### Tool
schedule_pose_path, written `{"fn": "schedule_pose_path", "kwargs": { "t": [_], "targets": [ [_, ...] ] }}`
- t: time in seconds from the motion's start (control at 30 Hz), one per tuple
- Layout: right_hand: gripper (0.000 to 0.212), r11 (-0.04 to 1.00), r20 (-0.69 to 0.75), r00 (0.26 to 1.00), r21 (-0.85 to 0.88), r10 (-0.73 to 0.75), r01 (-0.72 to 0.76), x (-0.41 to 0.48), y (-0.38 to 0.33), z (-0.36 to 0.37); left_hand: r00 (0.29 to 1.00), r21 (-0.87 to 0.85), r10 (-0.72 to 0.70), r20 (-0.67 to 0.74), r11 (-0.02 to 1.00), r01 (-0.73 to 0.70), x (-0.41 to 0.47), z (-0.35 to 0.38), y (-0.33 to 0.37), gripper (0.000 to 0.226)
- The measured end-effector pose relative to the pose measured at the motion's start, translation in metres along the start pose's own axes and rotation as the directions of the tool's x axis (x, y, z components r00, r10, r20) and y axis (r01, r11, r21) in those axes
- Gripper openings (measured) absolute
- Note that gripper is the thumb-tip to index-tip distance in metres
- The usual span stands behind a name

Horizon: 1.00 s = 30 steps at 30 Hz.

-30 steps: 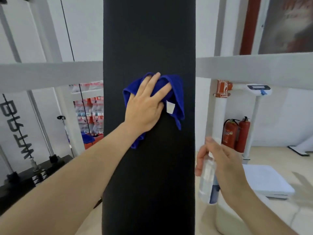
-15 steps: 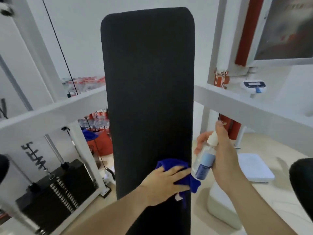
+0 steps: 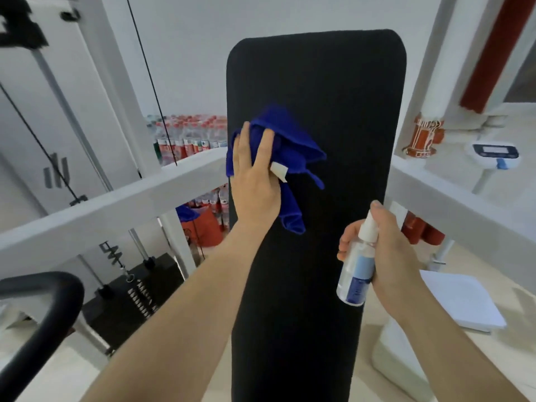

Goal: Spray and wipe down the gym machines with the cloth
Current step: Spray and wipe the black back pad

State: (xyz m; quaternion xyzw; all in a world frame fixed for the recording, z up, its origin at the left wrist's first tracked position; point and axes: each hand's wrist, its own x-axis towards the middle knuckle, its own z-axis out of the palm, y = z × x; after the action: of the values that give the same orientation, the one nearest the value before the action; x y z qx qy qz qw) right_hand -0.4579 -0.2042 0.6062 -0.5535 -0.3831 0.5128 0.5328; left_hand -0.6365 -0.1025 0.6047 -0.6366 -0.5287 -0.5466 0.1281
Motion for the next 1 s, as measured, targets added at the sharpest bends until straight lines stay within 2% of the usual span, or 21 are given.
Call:
{"fn": "schedule_pose_path", "kwargs": {
  "t": [0.13, 0.23, 0.27, 0.3, 0.37, 0.4, 0.43, 0.47, 0.5, 0.53, 0.63, 0.7, 0.77, 0.83, 0.87, 0.93, 1.0],
  "targets": [
    [0.065, 0.999, 0.13, 0.99, -0.007, -0.045, 0.046, 0.014, -0.005, 0.022, 0.956, -0.083, -0.292, -0.02, 0.954, 0.289, -0.056, -0.001, -0.007, 0.076],
    [0.067, 0.999, 0.2, 0.98, -0.035, -0.015, 0.022, 0.021, -0.004, 0.042, 0.817, -0.207, -0.565, 0.117, 0.79, 0.577, -0.126, -0.006, -0.021, 0.09],
    [0.065, 0.997, 0.227, 0.974, -0.066, -0.022, 0.038, 0.024, -0.001, 0.05, 0.728, -0.256, -0.667, 0.159, 0.684, 0.683, -0.149, -0.009, -0.027, 0.09],
    [0.064, 0.994, 0.237, 0.971, -0.092, -0.038, 0.061, 0.022, 0.001, 0.053, 0.589, -0.269, -0.779, 0.216, 0.532, 0.803, -0.168, -0.01, -0.03, 0.084],
    [0.063, 0.985, 0.285, 0.957, -0.145, -0.045, 0.09, 0.022, 0.009, 0.063, 0.22, -0.204, -0.941, 0.258, 0.169, 0.964, -0.194, -0.01, -0.046, 0.052],
    [0.063, 0.981, 0.294, 0.955, -0.165, -0.047, 0.099, 0.022, 0.013, 0.066, 0.075, -0.188, -0.967, 0.244, 0.028, 0.982, -0.199, -0.01, -0.053, 0.035],
    [0.063, 0.979, 0.294, 0.955, -0.18, -0.043, 0.099, 0.022, 0.016, 0.07, -0.039, -0.183, -0.973, 0.229, -0.082, 0.98, -0.194, -0.014, -0.056, 0.026],
    [0.063, 0.977, 0.283, 0.958, -0.194, -0.035, 0.093, 0.022, 0.019, 0.075, -0.096, -0.214, -0.96, 0.262, -0.155, 0.964, -0.181, -0.019, -0.059, 0.022],
    [0.063, 0.976, 0.265, 0.964, -0.202, -0.027, 0.083, 0.022, 0.02, 0.077, -0.081, -0.249, -0.945, 0.316, -0.165, 0.954, -0.162, -0.022, -0.055, 0.02],
    [0.062, 0.977, 0.245, 0.969, -0.203, -0.02, 0.071, 0.019, 0.021, 0.081, -0.015, -0.285, -0.935, 0.356, -0.123, 0.951, -0.141, -0.029, -0.05, 0.019],
    [0.06, 0.986, 0.212, 0.976, -0.15, -0.043, 0.076, 0.013, 0.014, 0.089, 0.258, -0.459, -0.889, 0.379, 0.062, 0.886, -0.055, -0.042, -0.028, 0.016],
    [0.059, 0.986, 0.196, 0.977, -0.119, -0.089, 0.114, 0.01, -0.001, 0.096, 0.407, -0.522, -0.817, 0.409, 0.156, 0.838, 0.018, -0.049, -0.013, 0.028],
    [0.059, 0.988, 0.181, 0.978, -0.095, -0.105, 0.123, 0.01, -0.02, 0.098, 0.567, -0.544, -0.718, 0.405, 0.309, 0.78, 0.076, -0.056, -0.003, 0.036],
    [0.06, 0.985, 0.178, 0.973, -0.062, -0.147, 0.16, 0.012, -0.044, 0.098, 0.697, -0.579, -0.599, 0.394, 0.428, 0.694, 0.127, -0.064, 0.005, 0.025],
    [0.06, 0.985, 0.168, 0.973, -0.041, -0.156, 0.165, 0.014, -0.057, 0.097, 0.755, -0.569, -0.537, 0.375, 0.509, 0.645, 0.147, -0.067, 0.01, 0.021],
    [0.06, 0.987, 0.155, 0.976, -0.006, -0.155, 0.158, 0.017, -0.075, 0.096, 0.864, -0.438, -0.388, 0.321, 0.747, 0.499, 0.171, -0.069, 0.014, 0.024],
    [0.06, 0.99, 0.134, 0.981, 0.036, -0.137, 0.134, 0.023, -0.086, 0.095, 0.924, -0.262, -0.269, 0.271, 0.903, 0.34, 0.181, -0.062, 0.013, 0.028]
  ]
}}
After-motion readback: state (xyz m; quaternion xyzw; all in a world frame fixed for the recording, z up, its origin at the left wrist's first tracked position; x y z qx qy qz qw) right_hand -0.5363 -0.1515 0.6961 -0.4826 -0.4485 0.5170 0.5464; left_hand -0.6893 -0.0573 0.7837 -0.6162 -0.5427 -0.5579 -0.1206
